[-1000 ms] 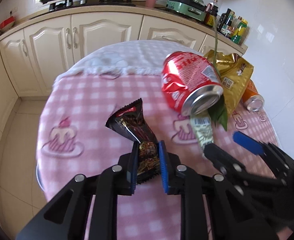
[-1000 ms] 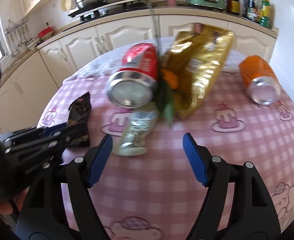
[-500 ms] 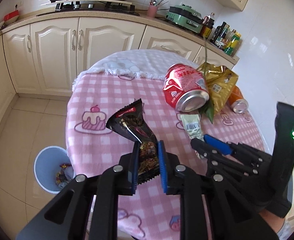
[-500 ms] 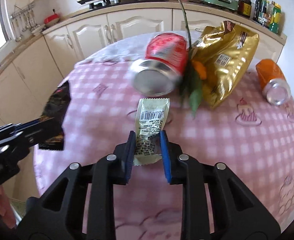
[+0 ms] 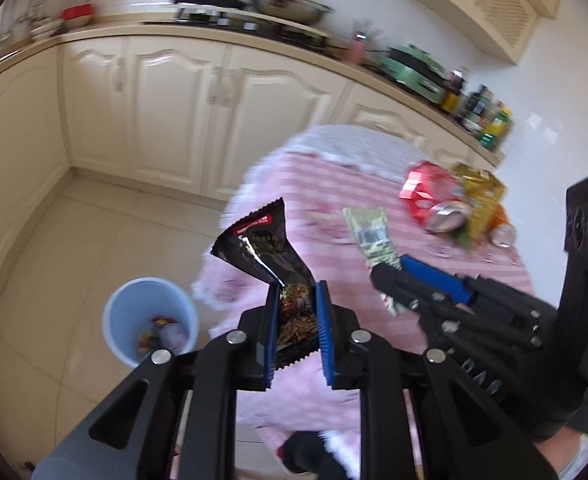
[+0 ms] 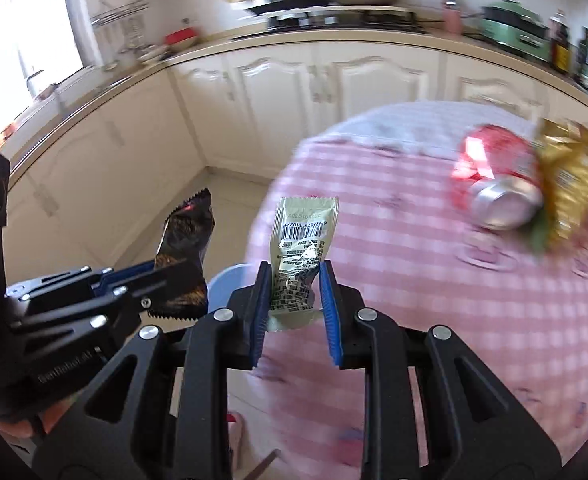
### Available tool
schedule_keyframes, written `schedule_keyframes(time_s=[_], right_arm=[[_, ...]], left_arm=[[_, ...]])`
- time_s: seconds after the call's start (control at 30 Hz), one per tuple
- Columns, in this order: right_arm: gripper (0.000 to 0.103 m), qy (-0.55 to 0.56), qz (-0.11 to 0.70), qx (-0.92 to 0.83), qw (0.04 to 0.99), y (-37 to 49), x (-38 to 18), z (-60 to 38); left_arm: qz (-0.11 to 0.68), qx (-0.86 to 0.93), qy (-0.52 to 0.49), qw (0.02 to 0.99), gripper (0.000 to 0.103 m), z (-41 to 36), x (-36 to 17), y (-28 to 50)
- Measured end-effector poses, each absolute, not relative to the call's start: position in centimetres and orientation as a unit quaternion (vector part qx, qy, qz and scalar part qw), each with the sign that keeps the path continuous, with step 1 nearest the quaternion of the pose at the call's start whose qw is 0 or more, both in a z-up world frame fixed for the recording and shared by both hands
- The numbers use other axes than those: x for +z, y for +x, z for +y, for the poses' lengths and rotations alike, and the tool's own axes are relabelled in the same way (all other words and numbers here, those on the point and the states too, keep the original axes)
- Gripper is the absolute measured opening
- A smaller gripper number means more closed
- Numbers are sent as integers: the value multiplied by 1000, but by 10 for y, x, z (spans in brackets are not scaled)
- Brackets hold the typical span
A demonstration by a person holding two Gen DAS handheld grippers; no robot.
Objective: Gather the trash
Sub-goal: 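Carry both packets over the blue bin and open both tools to drop them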
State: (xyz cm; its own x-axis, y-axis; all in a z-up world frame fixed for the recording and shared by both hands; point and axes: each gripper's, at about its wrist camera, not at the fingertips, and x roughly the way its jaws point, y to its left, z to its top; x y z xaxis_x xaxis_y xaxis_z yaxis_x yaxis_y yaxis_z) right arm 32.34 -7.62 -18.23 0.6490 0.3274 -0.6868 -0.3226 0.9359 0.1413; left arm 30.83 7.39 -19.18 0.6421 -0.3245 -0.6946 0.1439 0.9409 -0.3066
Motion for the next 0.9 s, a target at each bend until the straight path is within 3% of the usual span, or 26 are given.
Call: schedule_keyframes(time_s=[0.27,0.6,0.67,0.73,0.9], right_arm=[[25,-28,412,256,874,354,-219,28],[27,-43,440,268,856,417,-282,110],[33,-42,433,269,859,432,-292,120],[68,-50,429,255,865,440,-302,126],[68,-55,442,234,864,455,-321,125]], left_arm=[[431,-29,-174,885,17,189,-239,308],[469,30,-208,858,17,267,-297,337],[476,35,-213,853,17,279,-308,345],[480,38,-216,849,17,285,-316,350],[492,38,-220,842,17,289,-333,365]])
